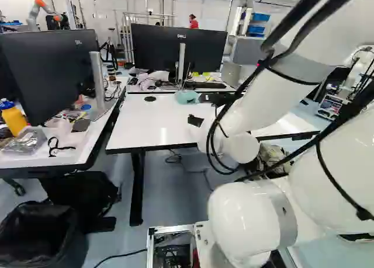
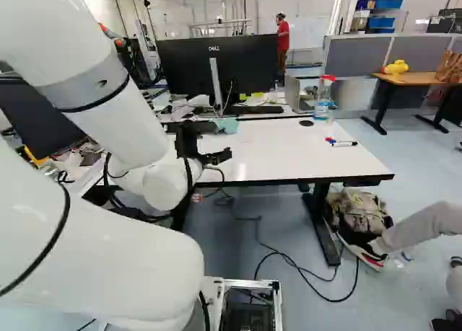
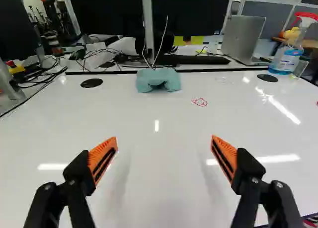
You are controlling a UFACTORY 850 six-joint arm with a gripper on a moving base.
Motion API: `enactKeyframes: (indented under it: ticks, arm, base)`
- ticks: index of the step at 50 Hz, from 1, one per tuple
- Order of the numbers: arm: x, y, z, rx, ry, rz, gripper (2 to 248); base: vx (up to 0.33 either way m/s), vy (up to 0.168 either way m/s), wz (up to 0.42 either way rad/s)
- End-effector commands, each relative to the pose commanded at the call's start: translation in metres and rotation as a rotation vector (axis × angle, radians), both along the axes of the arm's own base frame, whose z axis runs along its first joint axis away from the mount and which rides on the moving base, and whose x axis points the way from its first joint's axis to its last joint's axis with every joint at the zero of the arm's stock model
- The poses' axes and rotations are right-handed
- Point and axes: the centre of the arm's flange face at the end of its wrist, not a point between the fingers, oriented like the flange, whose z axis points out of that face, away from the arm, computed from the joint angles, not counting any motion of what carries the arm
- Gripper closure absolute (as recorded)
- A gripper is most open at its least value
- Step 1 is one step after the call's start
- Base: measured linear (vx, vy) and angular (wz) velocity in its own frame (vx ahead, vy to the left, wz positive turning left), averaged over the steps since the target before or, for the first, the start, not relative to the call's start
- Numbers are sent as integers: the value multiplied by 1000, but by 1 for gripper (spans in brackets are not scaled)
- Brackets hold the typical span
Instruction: Clean the table with the green towel
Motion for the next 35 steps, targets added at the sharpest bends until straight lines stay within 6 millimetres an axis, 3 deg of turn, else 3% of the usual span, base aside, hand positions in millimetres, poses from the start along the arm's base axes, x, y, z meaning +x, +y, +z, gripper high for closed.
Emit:
enactKeyframes:
  ticks: [1, 35]
  arm:
    - [10, 0, 6, 0, -11, 0, 3]
    - [76, 5, 42, 1, -79, 16, 3]
  base:
    - [0, 0, 0]
    - [0, 0, 0]
